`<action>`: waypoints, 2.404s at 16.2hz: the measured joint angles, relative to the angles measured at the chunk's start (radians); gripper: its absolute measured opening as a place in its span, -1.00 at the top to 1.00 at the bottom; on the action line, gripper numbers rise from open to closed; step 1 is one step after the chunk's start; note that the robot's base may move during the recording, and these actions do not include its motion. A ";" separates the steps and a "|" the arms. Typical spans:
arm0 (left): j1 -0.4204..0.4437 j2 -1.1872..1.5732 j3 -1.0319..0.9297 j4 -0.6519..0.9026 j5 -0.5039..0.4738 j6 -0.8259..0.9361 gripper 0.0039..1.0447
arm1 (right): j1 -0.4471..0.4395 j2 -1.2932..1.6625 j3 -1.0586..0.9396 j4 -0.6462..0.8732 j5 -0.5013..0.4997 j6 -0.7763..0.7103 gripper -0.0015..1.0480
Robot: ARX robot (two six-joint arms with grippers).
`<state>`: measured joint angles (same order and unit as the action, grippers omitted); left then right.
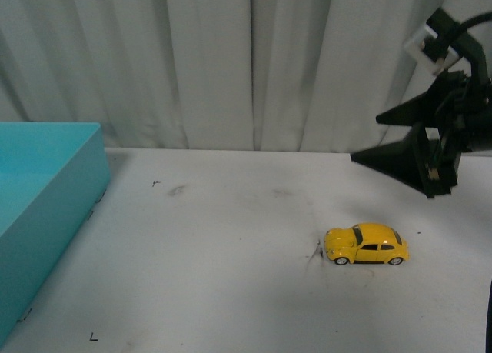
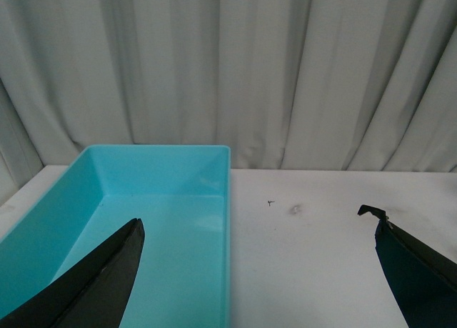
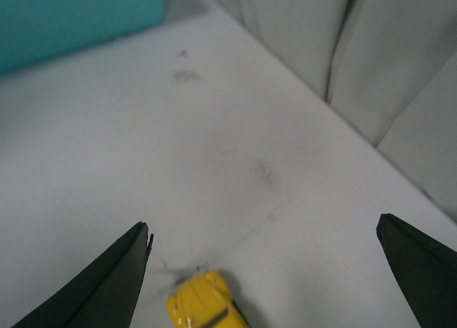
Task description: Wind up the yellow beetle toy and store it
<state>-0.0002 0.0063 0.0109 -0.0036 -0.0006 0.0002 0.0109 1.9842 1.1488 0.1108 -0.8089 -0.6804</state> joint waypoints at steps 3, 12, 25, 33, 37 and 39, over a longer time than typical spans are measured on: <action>0.000 0.000 0.000 0.000 0.000 0.000 -0.88 | -0.027 0.079 0.067 -0.240 0.047 -0.340 -0.87; 0.000 0.000 0.000 0.000 0.000 0.000 -0.88 | -0.037 0.198 0.098 -0.347 -0.014 -0.575 -0.87; 0.000 0.000 0.000 0.000 0.000 0.000 -0.88 | -0.031 0.401 0.350 -0.585 -0.033 -0.784 -0.87; 0.000 0.000 0.000 0.000 0.000 0.000 -0.88 | -0.032 0.450 0.399 -0.607 -0.021 -0.814 -0.22; 0.000 0.000 0.000 0.000 0.000 0.000 -0.88 | -0.032 0.456 0.410 -0.607 -0.026 -0.813 0.18; 0.000 0.000 0.000 0.000 0.000 0.000 -0.88 | -0.036 0.456 0.407 -0.602 -0.027 -0.813 0.18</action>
<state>-0.0002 0.0063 0.0109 -0.0036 -0.0002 0.0002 -0.0254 2.4401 1.5562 -0.4908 -0.8360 -1.4937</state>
